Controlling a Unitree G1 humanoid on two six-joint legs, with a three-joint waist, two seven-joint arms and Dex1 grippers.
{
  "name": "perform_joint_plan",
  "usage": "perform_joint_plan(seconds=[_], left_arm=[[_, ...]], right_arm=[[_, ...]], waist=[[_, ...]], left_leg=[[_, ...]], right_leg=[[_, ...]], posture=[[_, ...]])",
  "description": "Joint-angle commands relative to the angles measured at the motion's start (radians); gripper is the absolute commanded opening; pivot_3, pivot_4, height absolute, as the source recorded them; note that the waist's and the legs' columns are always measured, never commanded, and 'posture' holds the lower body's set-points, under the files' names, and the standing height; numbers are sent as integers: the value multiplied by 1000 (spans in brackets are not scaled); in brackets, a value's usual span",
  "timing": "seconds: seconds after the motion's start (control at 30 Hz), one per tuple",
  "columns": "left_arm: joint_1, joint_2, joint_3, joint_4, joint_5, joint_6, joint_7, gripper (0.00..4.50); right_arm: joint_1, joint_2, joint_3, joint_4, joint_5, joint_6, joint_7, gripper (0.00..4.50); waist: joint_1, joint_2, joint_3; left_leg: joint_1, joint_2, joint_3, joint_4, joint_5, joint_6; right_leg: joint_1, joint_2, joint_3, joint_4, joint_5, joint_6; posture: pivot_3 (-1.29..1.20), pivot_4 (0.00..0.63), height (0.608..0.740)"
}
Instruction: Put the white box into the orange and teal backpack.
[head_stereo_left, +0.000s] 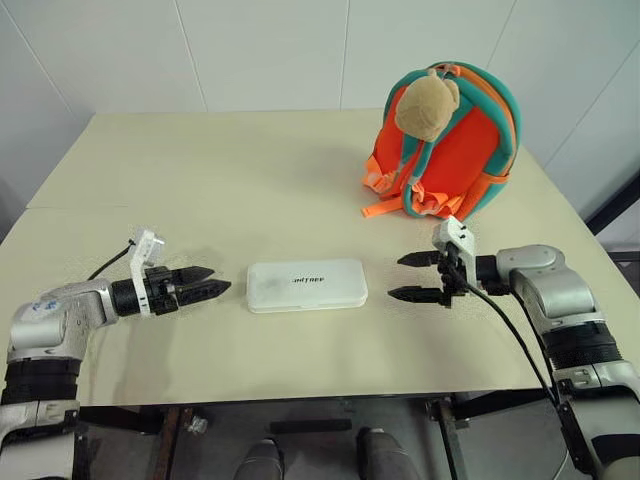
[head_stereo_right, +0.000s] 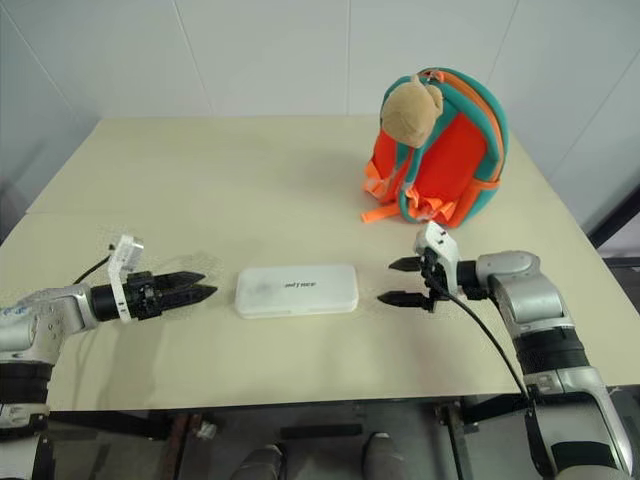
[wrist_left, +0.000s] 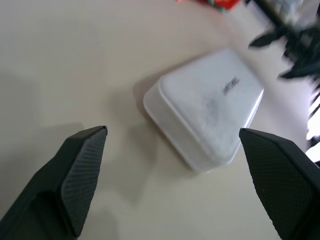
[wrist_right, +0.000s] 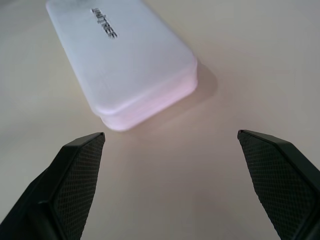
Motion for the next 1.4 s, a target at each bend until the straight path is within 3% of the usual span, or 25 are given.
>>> perform_joint_plan(seconds=[0.03, 0.5, 0.97, 1.23, 1.4], left_arm=[[-32, -35, 9, 19, -48, 188, 68, 4486], [-54, -196, 129, 3, -116, 478, 272, 4486], [-59, -287, 171, 0, -137, 564, 339, 4486], [-78, -300, 177, 22, -144, 572, 342, 4486], [-85, -287, 171, 37, -171, 577, 332, 3269]], right_arm=[[-25, 9, 43, -24, -10, 52, -3, 4500], [-39, 82, 113, -72, -15, 134, -24, 4500], [-79, 184, 102, -61, -14, 97, -71, 4500], [-68, 183, 106, -51, -30, 45, -80, 4500], [-31, 148, 95, -57, -35, 2, -75, 4500]], waist=[[-4, 0, 0], [-4, 0, 0], [9, 0, 0], [14, 0, 0], [13, 0, 0]], left_leg=[[0, 0, 0, 0, 0, 0], [0, -1, -1, 1, -1, -2], [0, -1, -1, 1, -1, -3], [0, -1, -1, 1, -2, -3], [0, -1, 0, 1, -2, -3]], right_leg=[[0, 0, 0, 0, 0, 1], [1, -1, 0, 1, -2, 2], [1, -1, 0, 1, -2, 2], [1, -1, 0, 0, -2, 2], [1, -1, 0, 0, -2, 2]], posture=[[0, 150, 740], [0, 150, 740], [0, 150, 740], [0, 150, 740], [0, 150, 740]])
